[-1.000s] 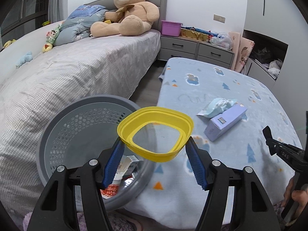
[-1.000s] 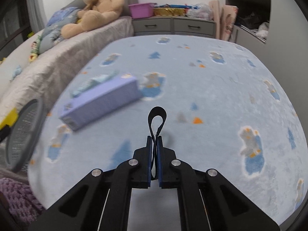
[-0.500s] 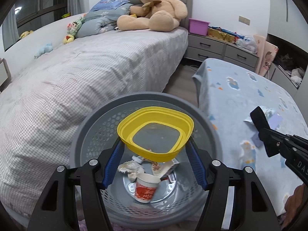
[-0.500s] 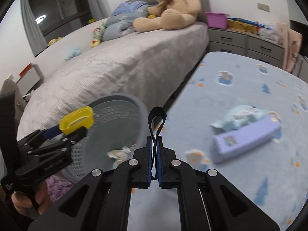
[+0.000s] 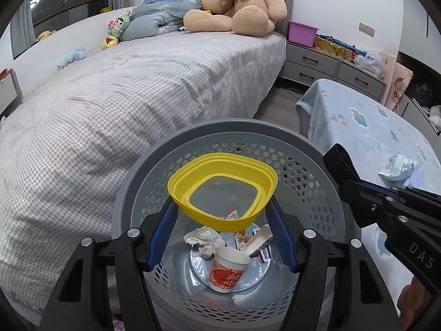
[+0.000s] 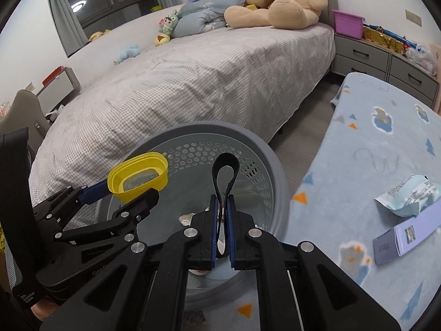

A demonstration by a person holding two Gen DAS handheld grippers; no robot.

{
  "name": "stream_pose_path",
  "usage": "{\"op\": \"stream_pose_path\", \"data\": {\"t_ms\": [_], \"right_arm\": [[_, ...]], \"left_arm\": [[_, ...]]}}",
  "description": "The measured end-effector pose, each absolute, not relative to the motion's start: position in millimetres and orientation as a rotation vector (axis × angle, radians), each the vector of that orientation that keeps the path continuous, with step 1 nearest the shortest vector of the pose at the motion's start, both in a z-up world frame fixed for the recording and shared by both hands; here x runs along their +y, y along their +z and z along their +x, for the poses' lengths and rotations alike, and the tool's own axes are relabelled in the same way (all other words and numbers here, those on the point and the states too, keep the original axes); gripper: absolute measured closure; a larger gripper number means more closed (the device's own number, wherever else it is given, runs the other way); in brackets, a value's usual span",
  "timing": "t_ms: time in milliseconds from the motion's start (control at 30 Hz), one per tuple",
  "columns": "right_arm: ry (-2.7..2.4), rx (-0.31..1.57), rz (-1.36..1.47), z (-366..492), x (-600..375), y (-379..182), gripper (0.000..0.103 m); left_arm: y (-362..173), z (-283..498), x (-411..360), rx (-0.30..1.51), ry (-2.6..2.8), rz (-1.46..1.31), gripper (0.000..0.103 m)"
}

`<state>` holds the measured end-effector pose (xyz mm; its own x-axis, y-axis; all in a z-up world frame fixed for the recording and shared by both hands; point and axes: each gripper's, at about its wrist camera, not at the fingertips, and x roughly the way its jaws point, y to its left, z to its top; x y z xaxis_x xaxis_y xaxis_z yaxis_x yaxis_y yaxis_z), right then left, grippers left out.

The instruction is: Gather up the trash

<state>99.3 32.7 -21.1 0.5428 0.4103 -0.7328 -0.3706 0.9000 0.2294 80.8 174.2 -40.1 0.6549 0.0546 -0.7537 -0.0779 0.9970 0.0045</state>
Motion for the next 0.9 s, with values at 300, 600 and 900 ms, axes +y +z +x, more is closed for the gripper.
{"op": "stream_pose_path", "data": {"t_ms": [300,600,900], "right_arm": [[0.467,0.848,0.025,97,39,-19,0.058],[0.446,0.846,0.029,95,35,-20,0.058],[0.407,0.849,0.052,88,25,-22,0.054]], "left_arm": [[-38,80,183,0.847,0.114,-0.054,0.033],[-37,78,189,0.841,0.142,-0.071,0.031],[-38,80,189,0.845,0.138,-0.077,0.031]]}}
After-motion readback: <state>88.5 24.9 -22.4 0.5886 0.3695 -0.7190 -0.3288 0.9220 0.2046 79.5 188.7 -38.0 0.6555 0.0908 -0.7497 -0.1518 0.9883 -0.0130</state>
